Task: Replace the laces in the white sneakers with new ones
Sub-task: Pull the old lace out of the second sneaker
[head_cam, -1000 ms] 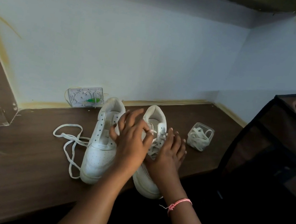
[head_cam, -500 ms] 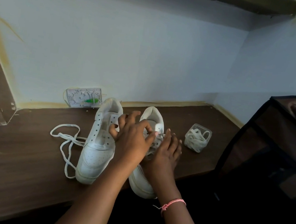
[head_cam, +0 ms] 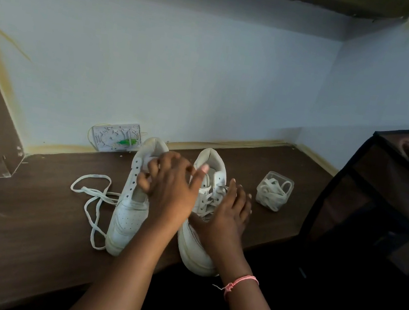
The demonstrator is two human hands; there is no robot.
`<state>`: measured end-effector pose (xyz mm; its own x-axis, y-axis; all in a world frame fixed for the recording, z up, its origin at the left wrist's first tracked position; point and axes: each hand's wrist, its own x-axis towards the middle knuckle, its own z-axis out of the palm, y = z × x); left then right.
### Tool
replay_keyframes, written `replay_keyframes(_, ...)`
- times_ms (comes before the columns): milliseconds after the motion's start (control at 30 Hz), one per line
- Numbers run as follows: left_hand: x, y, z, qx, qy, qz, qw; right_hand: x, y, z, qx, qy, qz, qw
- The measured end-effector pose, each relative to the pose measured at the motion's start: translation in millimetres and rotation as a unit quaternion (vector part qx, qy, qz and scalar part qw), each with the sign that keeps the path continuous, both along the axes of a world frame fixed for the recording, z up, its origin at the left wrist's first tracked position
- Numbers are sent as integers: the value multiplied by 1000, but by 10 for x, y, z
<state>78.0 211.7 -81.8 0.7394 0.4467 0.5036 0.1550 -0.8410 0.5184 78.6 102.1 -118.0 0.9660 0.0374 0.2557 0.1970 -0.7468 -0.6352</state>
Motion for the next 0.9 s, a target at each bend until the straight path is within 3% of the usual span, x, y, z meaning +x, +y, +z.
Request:
replay_keyframes(133,22,-129,-94,46,49,-54,996,-10,-6,-6,4,-3,3,1000)
replay_keyframes(233,50,-115,-132,28,-3,-67,997,-1,-3,-4,1,0,1,1000)
replay_keyframes(300,53,-89,-120,-77,-105,-25,991,7,-4,4,-1,2,2,1000)
replay_keyframes(367,30,-62,-52,-237,-223,46,944,15,-12,12,0,6,4,1000)
replay_keyframes(433,6,-18,6,-305,-260,79,913,21,-16,19,2,10,7,1000)
replay_keyframes(533,6,38,57,-137,-158,44,977,19,-15,15,-1,0,7,1000)
replay_keyframes(633,15,-48,22,-10,-25,-18,999,15,-3,3,7,-2,8,1000)
replay_keyframes(800,38,-179,-90,37,50,-32,998,25,12,-6,13,-12,6,1000)
replay_keyframes(900,67,-101,-68,-3,31,-40,999,24,-4,-7,6,-5,9,1000)
